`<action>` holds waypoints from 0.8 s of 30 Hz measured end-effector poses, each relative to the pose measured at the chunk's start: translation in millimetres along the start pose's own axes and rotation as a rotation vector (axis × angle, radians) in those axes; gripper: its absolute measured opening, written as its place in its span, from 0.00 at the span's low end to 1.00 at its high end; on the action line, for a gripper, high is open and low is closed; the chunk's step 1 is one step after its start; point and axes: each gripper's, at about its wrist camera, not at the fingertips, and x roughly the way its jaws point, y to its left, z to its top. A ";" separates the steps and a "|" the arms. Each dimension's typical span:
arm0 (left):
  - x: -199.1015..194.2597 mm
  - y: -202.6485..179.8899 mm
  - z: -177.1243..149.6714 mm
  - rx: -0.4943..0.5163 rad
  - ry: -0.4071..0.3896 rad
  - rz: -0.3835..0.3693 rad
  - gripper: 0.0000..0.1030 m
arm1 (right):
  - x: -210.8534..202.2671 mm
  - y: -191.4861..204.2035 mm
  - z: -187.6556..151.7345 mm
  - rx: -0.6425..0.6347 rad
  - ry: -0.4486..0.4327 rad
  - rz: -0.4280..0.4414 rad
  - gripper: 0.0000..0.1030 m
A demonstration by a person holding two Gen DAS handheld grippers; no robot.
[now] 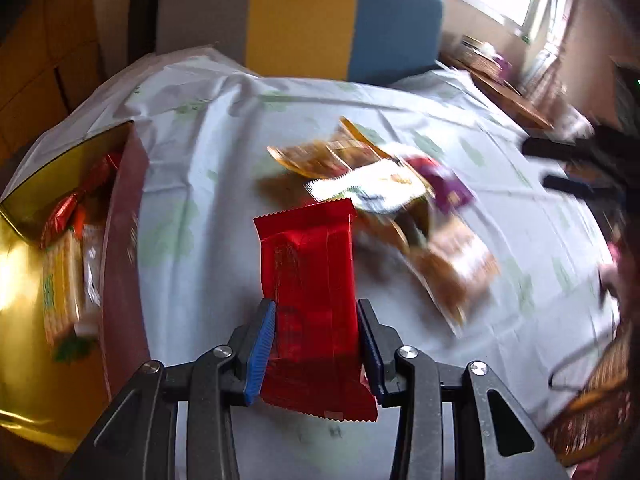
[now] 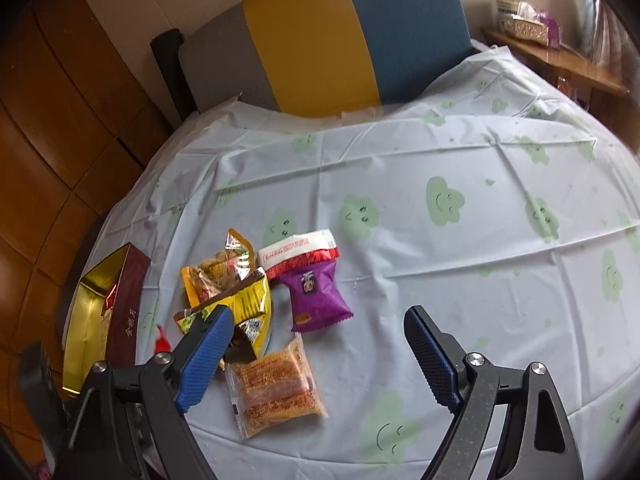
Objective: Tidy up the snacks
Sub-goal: 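Grasp the red rectangular packet with the left tool, then lift the red packet with the left tool while the right tool grasps the yellow printed packet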
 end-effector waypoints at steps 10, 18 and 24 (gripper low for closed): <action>3.5 -6.1 -25.5 0.063 -0.023 -0.006 0.41 | 25.2 19.6 -13.7 -0.059 0.137 0.067 0.85; 7.1 -7.6 -34.7 0.105 -0.068 -0.003 0.46 | 31.7 39.8 -20.0 -0.108 0.123 0.116 0.78; 6.7 -6.0 -36.4 0.121 -0.088 -0.019 0.45 | 36.3 42.9 -23.8 0.022 0.155 0.278 0.71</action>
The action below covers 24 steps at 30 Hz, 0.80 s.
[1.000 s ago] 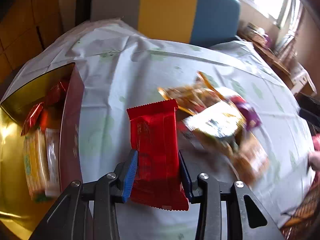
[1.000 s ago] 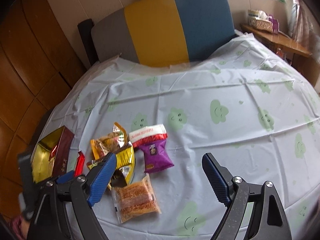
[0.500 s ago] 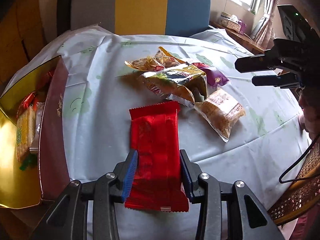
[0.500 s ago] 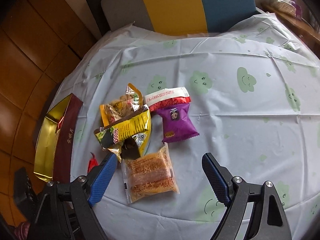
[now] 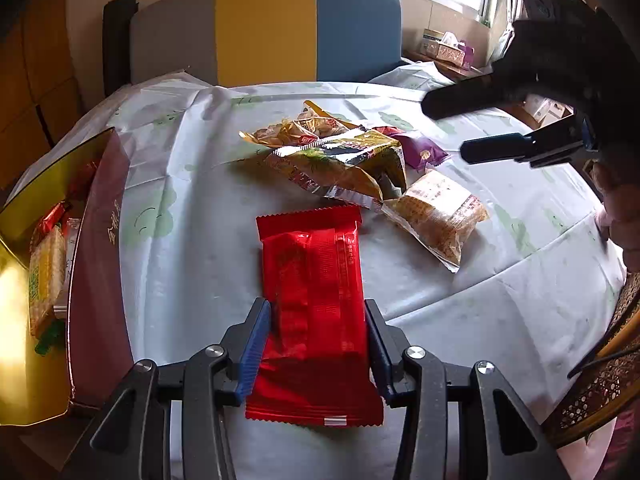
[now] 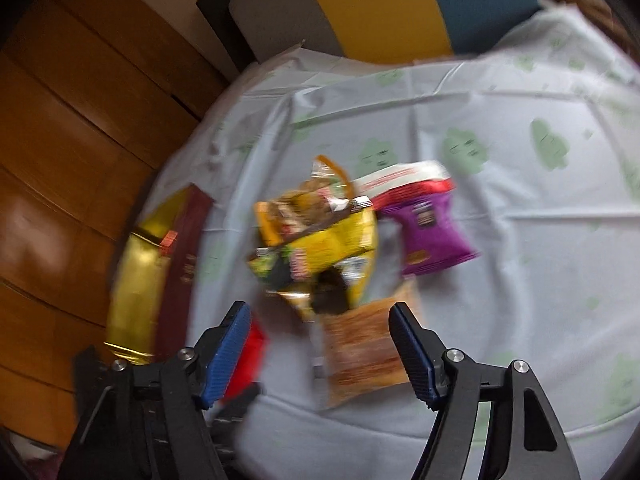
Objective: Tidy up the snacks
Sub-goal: 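Lift the red packet with the left tool while the right tool grasps the yellow printed packet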
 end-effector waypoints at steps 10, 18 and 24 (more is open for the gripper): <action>-1.4 3.0 -4.9 -0.003 -0.035 -0.026 0.44 | 61.0 -4.2 20.7 0.274 -0.011 0.000 0.71; -2.4 8.4 -6.7 -0.026 -0.050 -0.063 0.44 | 76.0 8.4 31.1 0.144 -0.046 -0.188 0.36; -2.9 11.8 -6.7 -0.040 -0.055 -0.084 0.44 | 64.0 28.9 27.4 -0.057 0.019 -0.218 0.07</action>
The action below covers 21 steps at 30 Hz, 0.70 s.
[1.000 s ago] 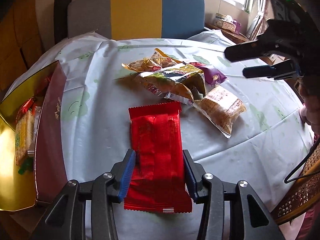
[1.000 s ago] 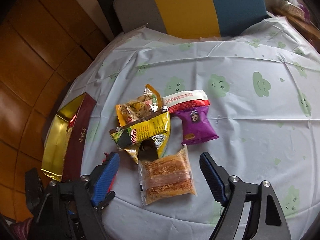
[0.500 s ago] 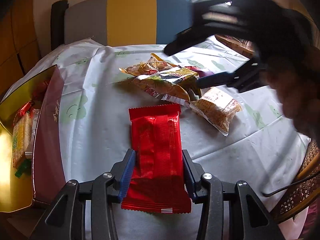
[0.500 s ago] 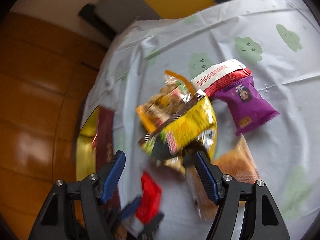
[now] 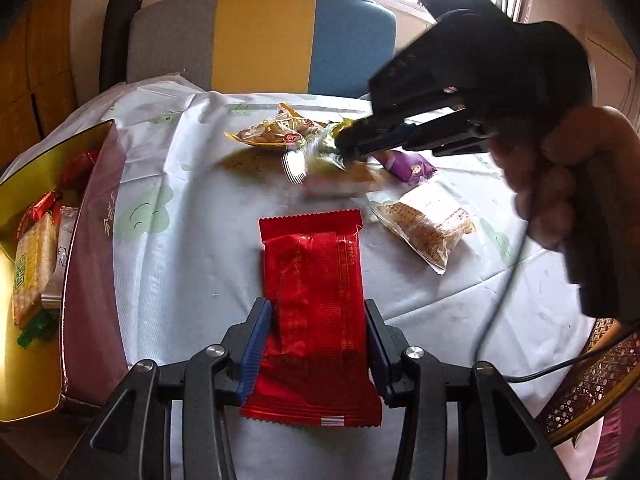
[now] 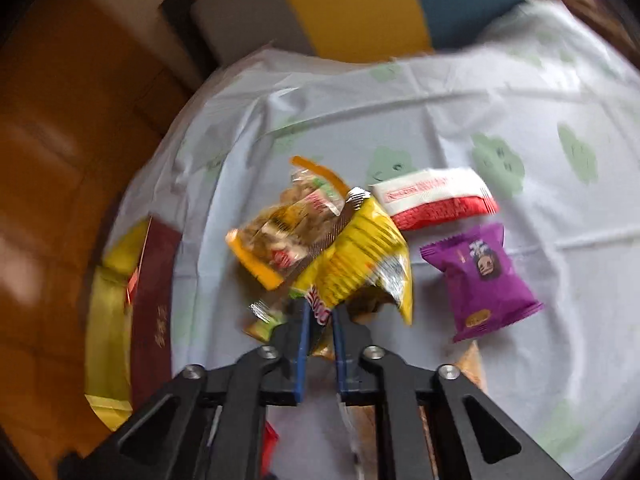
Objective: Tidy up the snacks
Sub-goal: 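Lift the red packet with the left tool while the right tool grasps the yellow printed packet, then carry the red packet into the gold tin and open the left tool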
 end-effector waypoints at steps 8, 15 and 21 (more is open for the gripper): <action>-0.2 1.7 0.4 -0.015 0.001 -0.003 0.44 | -9.6 0.8 -11.2 -0.115 0.074 -0.107 0.53; -0.3 1.3 1.0 -0.007 0.003 0.003 0.44 | 9.6 5.7 -1.7 -0.035 0.035 -0.159 0.84; -6.7 7.3 1.8 -0.033 0.005 0.000 0.40 | 32.0 14.8 -13.4 -0.136 0.021 -0.263 0.43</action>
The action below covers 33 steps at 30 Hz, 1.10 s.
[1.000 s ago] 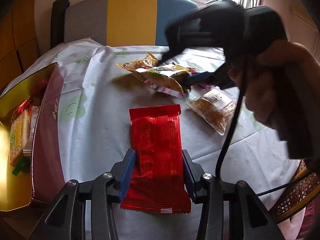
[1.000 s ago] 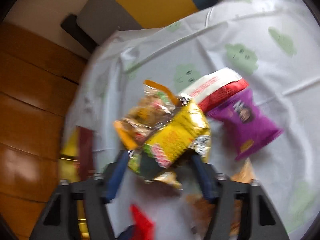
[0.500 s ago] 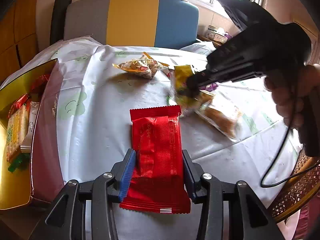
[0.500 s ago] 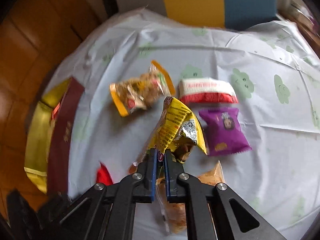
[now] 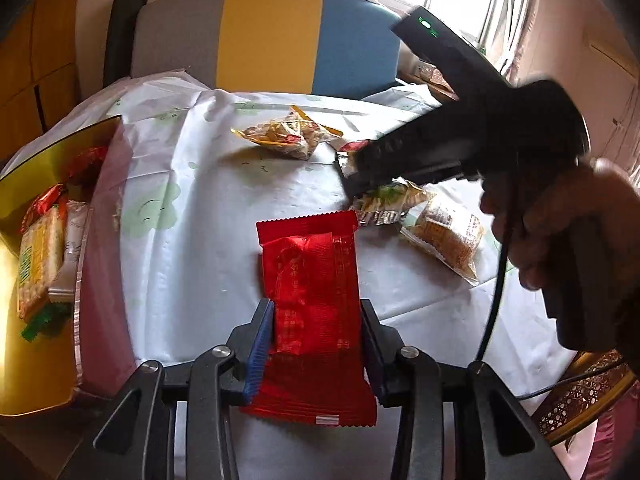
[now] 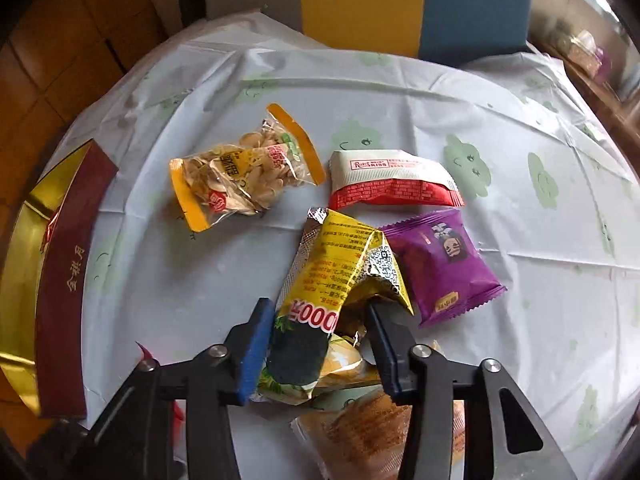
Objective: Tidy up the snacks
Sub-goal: 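Carry the red packet into the gold tin and open the left tool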
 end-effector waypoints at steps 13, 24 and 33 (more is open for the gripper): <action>-79.0 39.6 23.5 -0.109 -0.155 0.044 0.40 | 1.8 -17.4 -17.6 -0.111 0.000 0.057 0.50; -118.8 152.5 20.7 -0.409 -0.173 0.313 0.40 | -2.1 -16.5 -28.7 -0.153 -0.049 0.037 0.50; -98.6 196.1 -3.2 -0.547 -0.066 0.323 0.41 | -3.8 -14.1 -28.9 -0.162 -0.062 0.028 0.50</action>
